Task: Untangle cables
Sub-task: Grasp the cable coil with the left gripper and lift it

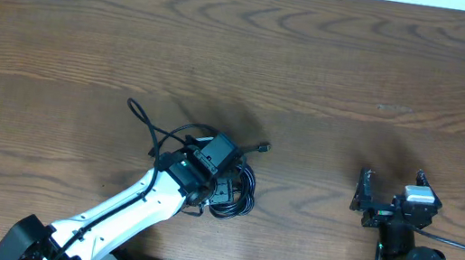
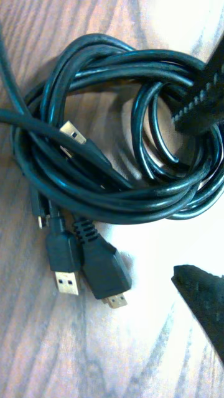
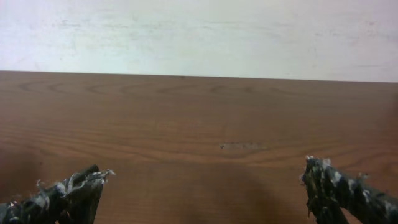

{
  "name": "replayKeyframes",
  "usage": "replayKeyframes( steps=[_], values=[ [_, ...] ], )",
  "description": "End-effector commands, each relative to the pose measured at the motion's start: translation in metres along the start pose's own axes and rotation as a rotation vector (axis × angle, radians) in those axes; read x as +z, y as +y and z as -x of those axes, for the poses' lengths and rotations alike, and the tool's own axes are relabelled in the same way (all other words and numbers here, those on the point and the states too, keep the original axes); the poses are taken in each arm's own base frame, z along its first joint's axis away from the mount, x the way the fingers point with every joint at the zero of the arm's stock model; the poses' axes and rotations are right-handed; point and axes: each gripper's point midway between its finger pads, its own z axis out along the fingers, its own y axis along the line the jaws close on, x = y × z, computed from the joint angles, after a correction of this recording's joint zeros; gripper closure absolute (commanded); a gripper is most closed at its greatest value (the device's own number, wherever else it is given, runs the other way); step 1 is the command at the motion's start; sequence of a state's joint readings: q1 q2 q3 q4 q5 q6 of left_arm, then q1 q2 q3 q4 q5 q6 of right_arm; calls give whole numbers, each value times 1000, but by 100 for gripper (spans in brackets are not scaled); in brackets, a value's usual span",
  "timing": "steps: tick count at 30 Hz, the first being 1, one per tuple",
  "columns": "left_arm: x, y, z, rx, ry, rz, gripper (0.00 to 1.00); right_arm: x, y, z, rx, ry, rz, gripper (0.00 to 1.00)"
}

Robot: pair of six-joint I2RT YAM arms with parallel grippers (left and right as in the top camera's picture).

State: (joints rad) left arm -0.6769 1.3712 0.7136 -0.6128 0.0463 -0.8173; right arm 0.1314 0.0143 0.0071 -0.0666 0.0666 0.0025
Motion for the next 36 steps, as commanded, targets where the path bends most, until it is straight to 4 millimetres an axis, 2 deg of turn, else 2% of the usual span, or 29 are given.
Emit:
replayKeyframes(
  steps=[1, 3, 9, 14, 18, 22, 25, 26, 27, 28, 36],
  values=[
    [-1, 2, 5, -32, -26, 25, 45, 0, 1, 0, -15, -3, 7, 1],
    [-1, 2, 5, -32, -25, 26, 50, 0, 1, 0, -15, -3, 7, 1],
    [5, 7, 1, -31, 0, 56, 50, 0, 1, 0, -15, -3, 7, 1],
    [13, 4, -3, -29, 8, 68, 50, 0, 1, 0, -15, -2, 7, 1],
    [20, -2, -1, -25, 1, 57, 50, 0, 1, 0, -15, -2, 7, 1],
    [21, 0, 4, -33, -24, 73, 50, 0, 1, 0, -15, -3, 7, 1],
    [21, 0, 7, -37, -39, 74, 59, 0, 1, 0, -15, -3, 7, 1],
    [21, 0, 9, -36, -48, 75, 71, 0, 1, 0, -15, -3, 7, 1],
    [21, -1, 10, -35, -55, 72, 88, 0, 1, 0, -15, -3, 7, 1],
    [21, -2, 12, -36, -63, 69, 92, 0, 1, 0, -15, -2, 7, 1],
    [20, -18, 20, 105, -96, 10, 92, 0, 1, 0, -15, -2, 7, 1]
  ],
)
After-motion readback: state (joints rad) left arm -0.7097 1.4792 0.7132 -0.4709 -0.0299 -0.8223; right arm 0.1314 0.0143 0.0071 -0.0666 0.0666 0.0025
